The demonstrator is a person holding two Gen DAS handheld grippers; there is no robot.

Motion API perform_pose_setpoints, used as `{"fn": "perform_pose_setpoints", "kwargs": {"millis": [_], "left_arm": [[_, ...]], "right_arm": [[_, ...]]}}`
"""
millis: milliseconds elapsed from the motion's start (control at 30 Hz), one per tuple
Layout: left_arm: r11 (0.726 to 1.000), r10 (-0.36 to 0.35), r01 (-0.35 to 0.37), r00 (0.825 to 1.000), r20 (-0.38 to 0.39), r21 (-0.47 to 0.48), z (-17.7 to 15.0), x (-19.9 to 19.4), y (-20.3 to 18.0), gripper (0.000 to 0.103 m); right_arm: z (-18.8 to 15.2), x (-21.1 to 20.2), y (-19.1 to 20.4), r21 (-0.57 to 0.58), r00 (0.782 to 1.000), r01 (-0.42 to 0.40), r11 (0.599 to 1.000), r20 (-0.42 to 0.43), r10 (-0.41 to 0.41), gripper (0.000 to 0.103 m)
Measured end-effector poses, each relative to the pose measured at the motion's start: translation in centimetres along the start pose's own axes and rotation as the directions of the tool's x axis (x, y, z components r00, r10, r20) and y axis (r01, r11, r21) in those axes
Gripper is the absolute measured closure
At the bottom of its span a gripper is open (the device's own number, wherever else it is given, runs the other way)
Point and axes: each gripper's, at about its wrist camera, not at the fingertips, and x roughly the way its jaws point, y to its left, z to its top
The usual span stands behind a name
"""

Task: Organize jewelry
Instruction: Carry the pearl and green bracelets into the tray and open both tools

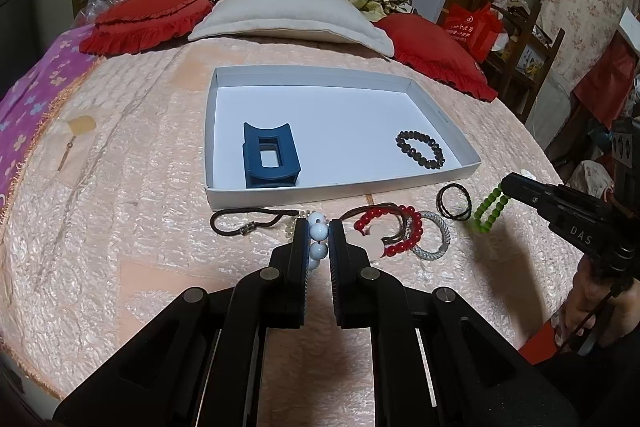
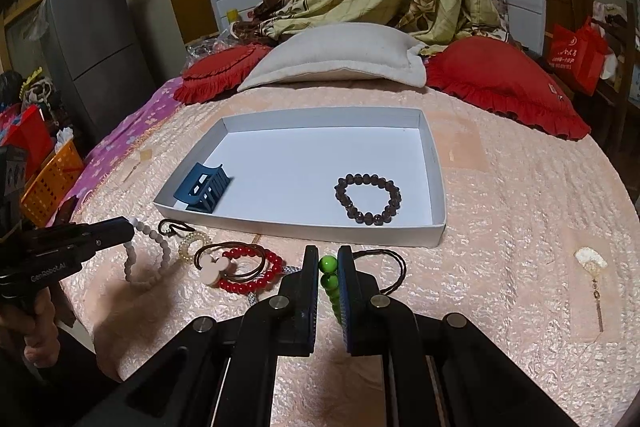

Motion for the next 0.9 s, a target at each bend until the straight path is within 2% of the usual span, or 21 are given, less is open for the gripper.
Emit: {"fn": "perform_pose_setpoints", "kwargs": {"millis": [167, 333, 567, 733, 833, 900], "left_arm": [[1.0, -0.003, 0.003, 1.0, -0.003, 0.002, 0.1, -0.1, 0.1, 0.095], [0.999, -0.046, 0.046, 0.999, -0.001, -0.006, 1.0, -1.1, 0.0, 0.095], [0.997, -0.083, 0.083, 0.995, 0.057, -0.008, 5.3, -2.8, -1.6, 0.095], [0.995, -0.1, 0.1, 0.992, 0.074, 0.001, 9.1, -1.3, -3.7, 0.095], [0.996, -0.087, 0.086, 0.992, 0.086, 0.013, 10.8, 0.9, -4.7, 0.095], [0.996, -0.088, 0.089, 0.994, 0.065, -0.003, 11.4, 3.1, -4.4, 0.095]], "right_arm": [[0.0, -0.1, 0.5, -0.018, 1.0, 0.0, 1.0, 0.014, 0.0, 0.095], [0.3, 0.1, 0.6, -0.011, 1.0, -0.009, 1.0, 0.021, 0.009, 0.094], [3.2, -0.9, -0.1, 0.06, 0.994, -0.006, 0.998, 0.108, -0.001, 0.094], [6.1, 0.2, -0.8, 0.097, 0.991, -0.043, 0.994, 0.132, 0.03, 0.094], [6.9, 2.3, -1.2, 0.112, 0.994, -0.059, 0.992, 0.101, 0.047, 0.094], [6.8, 3.8, -1.5, 0.126, 0.995, -0.062, 0.99, 0.08, 0.052, 0.094]]}}
